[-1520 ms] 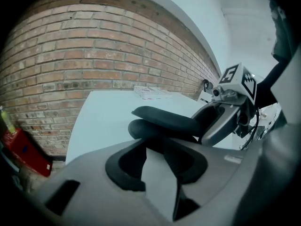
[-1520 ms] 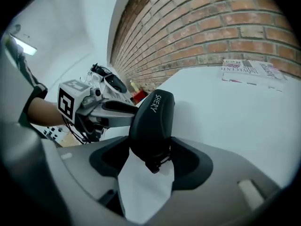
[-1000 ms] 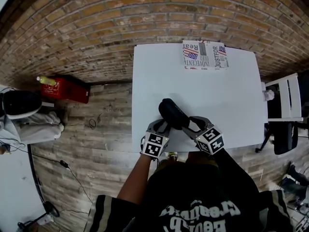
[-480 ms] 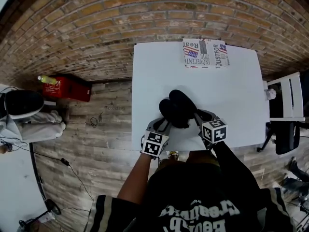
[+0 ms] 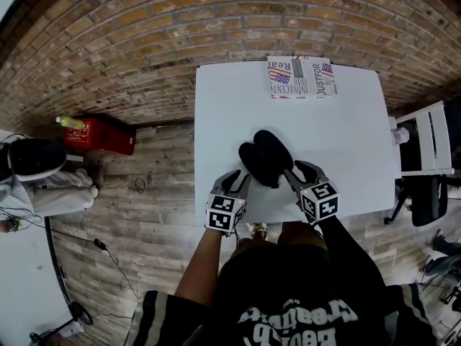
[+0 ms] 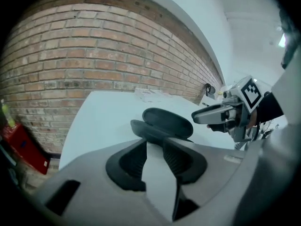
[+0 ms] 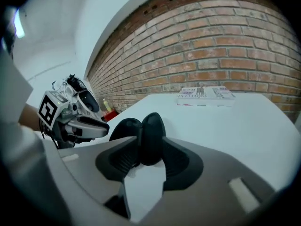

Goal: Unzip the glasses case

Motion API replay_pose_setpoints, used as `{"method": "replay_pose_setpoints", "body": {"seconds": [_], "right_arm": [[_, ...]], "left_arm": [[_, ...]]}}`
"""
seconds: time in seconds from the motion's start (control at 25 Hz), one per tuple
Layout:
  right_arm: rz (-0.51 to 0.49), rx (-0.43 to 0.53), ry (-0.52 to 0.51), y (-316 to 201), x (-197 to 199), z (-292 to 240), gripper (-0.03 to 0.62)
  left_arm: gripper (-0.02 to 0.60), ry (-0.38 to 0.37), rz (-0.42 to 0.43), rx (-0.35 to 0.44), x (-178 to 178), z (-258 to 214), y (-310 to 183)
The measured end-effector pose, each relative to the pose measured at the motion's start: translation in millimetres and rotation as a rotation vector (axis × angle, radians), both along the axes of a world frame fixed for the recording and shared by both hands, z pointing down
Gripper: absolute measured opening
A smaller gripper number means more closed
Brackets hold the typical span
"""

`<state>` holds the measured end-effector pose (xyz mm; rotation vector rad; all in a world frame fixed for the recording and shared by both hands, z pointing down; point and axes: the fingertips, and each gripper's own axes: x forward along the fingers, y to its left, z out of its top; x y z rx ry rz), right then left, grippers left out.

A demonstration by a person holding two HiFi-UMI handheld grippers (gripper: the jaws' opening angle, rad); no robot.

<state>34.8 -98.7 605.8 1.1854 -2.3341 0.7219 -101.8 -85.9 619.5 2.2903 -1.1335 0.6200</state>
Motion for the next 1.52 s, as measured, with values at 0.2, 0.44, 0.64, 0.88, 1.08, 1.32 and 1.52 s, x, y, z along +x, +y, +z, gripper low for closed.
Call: {"method": "replay_pose_setpoints", "body": {"seconds": [0.2,0.44,0.64,0.88,1.08,1.32,1.52], "right_arm": [[0.043,0.136,-0.010,4,9,-44,0.173],[0.046,0.349,0.039,-1,29,-116,0.179],[0.053,0.469,0.016,10,58,-168,0.181],[0.021,0.555,-0.025,37,90,-224,0.200],[0.005,0.617,-0.066,60,107,-254,0.202],[-0.036,0.634,-0.090,80,104,-271,0.219],[-0.065,0.626,-0.137,99,99,-274,0.219]], "left_arm": [[0.114,0.016,-0.017,0.114,-6,-49,-8],[0.120,0.054,-0.044,0.279,5,-130,-15],[0.126,0.049,-0.090,0.407,21,-192,-6],[0.140,-0.010,-0.165,0.520,43,-255,26],[0.144,-0.023,-0.209,0.579,57,-282,55],[0.144,-0.027,-0.254,0.637,64,-308,87],[0.160,-0.004,-0.281,0.642,76,-316,103]]}}
